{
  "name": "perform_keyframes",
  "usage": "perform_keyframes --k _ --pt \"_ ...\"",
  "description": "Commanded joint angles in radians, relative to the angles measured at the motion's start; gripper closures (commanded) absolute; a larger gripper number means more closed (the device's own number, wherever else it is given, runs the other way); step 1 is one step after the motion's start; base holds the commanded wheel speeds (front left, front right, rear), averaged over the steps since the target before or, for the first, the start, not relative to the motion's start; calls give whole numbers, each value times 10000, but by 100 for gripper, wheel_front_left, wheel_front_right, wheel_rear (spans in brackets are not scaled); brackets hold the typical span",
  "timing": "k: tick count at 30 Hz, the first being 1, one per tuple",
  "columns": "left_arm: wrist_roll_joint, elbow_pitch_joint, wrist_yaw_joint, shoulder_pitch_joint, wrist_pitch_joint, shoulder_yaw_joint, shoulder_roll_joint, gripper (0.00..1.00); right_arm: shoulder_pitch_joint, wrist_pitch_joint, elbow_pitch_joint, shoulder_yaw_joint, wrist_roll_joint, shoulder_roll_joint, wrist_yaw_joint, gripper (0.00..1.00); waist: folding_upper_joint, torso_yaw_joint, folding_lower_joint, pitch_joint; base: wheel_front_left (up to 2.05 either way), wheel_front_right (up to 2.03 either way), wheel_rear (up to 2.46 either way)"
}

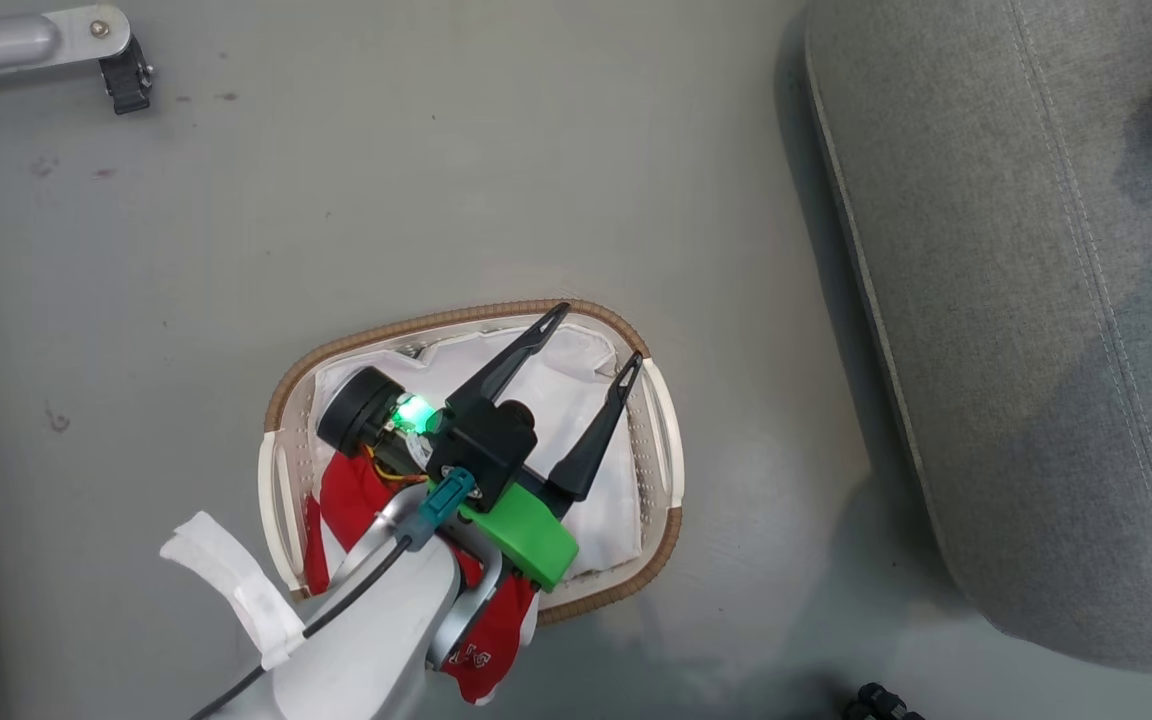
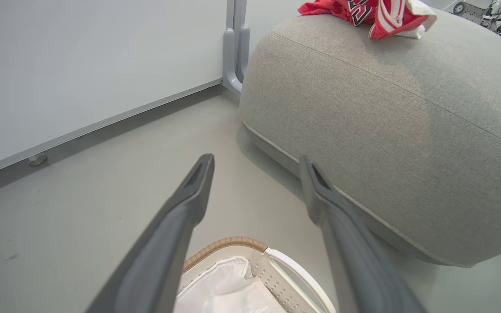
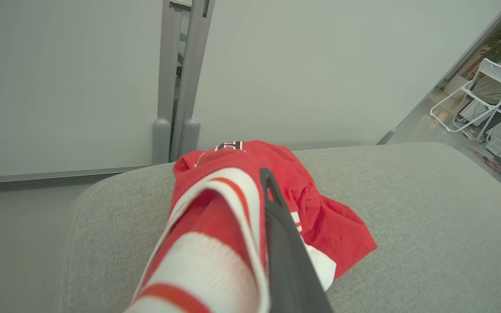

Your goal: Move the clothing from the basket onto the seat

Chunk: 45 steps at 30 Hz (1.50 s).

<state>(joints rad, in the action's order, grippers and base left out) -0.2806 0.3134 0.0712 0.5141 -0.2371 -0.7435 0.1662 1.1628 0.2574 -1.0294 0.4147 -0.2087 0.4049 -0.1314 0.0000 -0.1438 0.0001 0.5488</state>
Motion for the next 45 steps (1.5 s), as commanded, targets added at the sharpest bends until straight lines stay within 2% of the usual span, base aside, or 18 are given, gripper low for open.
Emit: perform_keyframes --k 1,4,7,8,9,20,26,31,39,45 --pt "9 -54 -34 31 24 7 70 0 -270 61 -146 24 -109 -48 14 100 0 20 -1 64 0 0 0" --pt "-40 -68 -79 -20 50 -3 120 0 -532 82 -318 -39 -268 -318 14 100 0 -39 -1 42 0 0 0" --pt "-74 -39 -106 -79 52 -5 146 0 -927 86 -78 -134 -391 -668 14 56 0 -133 -1 -35 0 0 0" --pt "-100 -19 -111 -99 46 -10 142 0 -1040 87 3 -174 -403 -757 14 5 0 -156 -1 -69 0 0 0" --pt "-121 16 -118 -122 42 -12 144 0 -1180 88 127 -232 -406 -847 14 0 0 -186 -1 -120 0 0 0" --pt "-507 260 -223 -429 -162 190 3 0 -3306 92 1454 -1542 538 -1496 14 0 0 -422 -1 -1147 0 0 0" --pt "-719 395 -267 -712 -255 398 -138 0 -4273 91 1981 -2308 935 -1426 14 0 0 -396 -1 -1894 0 0 0" --pt "-938 585 -277 -990 -283 673 -296 0 -4454 91 2284 -2651 1207 -1278 14 0 0 -161 -1 -2562 0 0 0" --pt "-1077 352 -385 -1763 -285 1844 -511 0 -4455 92 2797 -2928 1581 -1184 14 0 0 595 -1 -3756 0 0 0" --pt "-935 84 -546 -2585 -275 3115 -470 0 -4916 92 3437 -3075 1918 -1696 14 0 0 1160 -1 -4305 0 0 0"
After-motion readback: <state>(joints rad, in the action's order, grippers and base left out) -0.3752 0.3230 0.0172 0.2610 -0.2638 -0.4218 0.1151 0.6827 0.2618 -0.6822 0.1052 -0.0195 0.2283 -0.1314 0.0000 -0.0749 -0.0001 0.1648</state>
